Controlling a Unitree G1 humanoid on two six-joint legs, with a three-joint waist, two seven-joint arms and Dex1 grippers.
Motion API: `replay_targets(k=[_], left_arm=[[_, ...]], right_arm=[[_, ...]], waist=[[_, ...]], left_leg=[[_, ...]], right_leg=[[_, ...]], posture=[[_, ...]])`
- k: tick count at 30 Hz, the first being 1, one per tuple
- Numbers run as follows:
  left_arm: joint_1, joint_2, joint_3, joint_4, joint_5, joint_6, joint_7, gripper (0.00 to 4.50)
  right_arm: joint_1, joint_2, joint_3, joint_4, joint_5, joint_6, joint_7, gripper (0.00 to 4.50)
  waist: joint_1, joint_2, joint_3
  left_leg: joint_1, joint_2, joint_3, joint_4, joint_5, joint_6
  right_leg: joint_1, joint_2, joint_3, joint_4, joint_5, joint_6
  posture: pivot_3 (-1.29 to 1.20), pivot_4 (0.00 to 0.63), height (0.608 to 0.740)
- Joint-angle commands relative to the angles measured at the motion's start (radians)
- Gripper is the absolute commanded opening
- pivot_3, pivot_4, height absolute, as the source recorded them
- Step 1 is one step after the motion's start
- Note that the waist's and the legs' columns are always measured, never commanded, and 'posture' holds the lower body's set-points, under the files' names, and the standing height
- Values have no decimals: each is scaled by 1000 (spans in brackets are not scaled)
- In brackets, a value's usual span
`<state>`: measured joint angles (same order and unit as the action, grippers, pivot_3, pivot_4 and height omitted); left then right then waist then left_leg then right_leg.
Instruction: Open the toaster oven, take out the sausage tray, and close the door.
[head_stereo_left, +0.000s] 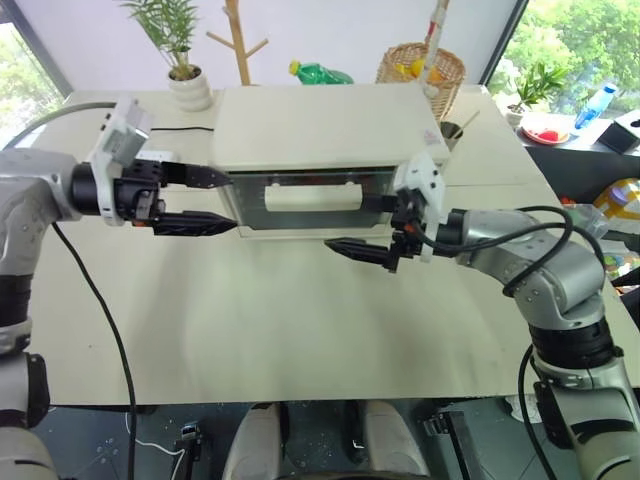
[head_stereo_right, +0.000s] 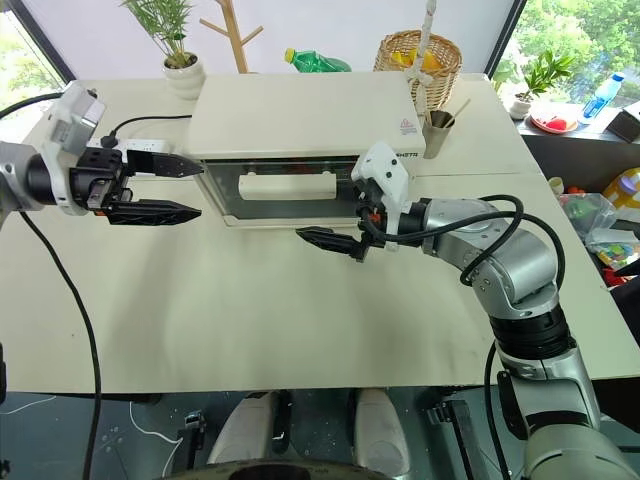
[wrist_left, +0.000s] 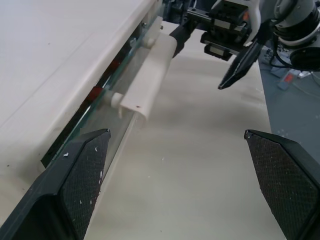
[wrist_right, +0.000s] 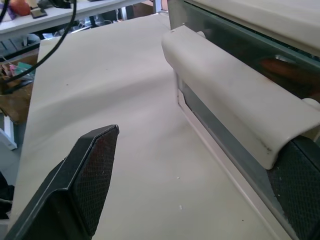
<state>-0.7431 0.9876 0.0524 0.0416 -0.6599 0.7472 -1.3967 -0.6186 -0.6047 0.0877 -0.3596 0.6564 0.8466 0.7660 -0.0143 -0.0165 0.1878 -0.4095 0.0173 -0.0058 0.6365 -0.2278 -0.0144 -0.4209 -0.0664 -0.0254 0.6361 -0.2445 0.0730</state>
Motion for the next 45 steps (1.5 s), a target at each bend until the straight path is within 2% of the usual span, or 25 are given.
replay_targets(k=[1, 4, 7, 10, 14, 23, 29, 33, 40, 45], left_arm=[[-37, -11, 14, 7, 13, -40, -6, 4500], [-69, -24, 14, 28, 0, -10, -5, 4500], [-105, -37, 29, 48, -29, 30, -7, 3695], [-125, -39, 28, 67, -29, 38, -15, 2160], [-94, -35, -25, 77, 53, -61, -45, 34], [-97, -125, -116, 175, 216, -247, -26, 34], [-64, -150, -146, 173, 266, -306, -50, 34], [-54, -158, -141, 164, 258, -293, -50, 34], [-29, -155, -136, 128, 243, -266, -52, 34], [44, -144, -133, 43, 225, -228, -51, 34]], right_arm=[[-1, 0, -27, -92, 55, -3, 31, 4431], [28, -9, -23, -119, 71, 11, 42, 4431], [58, -7, -20, -138, 75, 20, 35, 4500], [89, 6, -12, -154, 73, 24, 18, 4500], [121, 15, -17, -176, 80, 32, 5, 4500], [201, -4, -33, -237, 108, 43, -6, 4500], [222, -10, -58, -253, 105, 46, -52, 4500], [277, -55, -111, -298, 113, 66, -79, 4500], [437, -162, -270, -404, 200, 122, -105, 4500], [623, -293, -473, -487, 277, 127, -26, 4500]], waist=[[1, 0, 0], [0, 0, 0], [-1, 0, 0], [-2, -1, 0], [-2, -1, 0], [2, -1, 0], [3, -1, 0], [7, -1, 0], [5, -1, 0], [4, -2, 0]], left_leg=[[0, 0, 0, 0, 0, 0], [0, 1, 0, 0, 0, 0], [0, 1, 0, 1, 0, 0], [0, 1, 0, 2, 0, 0], [0, 1, 0, 4, 0, 0], [-2, 1, 0, 8, -1, 2], [-2, 1, 0, 9, -2, 3], [-3, 1, 0, 9, -2, 3], [-3, 1, 0, 11, -2, 3], [-2, 1, 0, 11, -2, 3]], right_leg=[[0, 0, 0, 0, 0, 0], [-1, 1, 0, 2, 0, 0], [-3, 1, 1, 5, 0, 0], [-4, 1, 2, 9, -1, -1], [-4, 2, 2, 11, -1, -1], [-4, 2, 2, 12, -1, -2], [-4, 2, 2, 11, -1, -2], [-4, 2, 2, 11, -1, -2], [-4, 1, 2, 11, -1, -1], [-3, 1, 3, 11, -1, -1]], posture=[[0, 150, 740], [0, 150, 740], [0, 150, 740], [0, 150, 740], [0, 150, 740], [0, 150, 740], [0, 150, 740], [0, 150, 740], [0, 150, 740], [0, 150, 740]])
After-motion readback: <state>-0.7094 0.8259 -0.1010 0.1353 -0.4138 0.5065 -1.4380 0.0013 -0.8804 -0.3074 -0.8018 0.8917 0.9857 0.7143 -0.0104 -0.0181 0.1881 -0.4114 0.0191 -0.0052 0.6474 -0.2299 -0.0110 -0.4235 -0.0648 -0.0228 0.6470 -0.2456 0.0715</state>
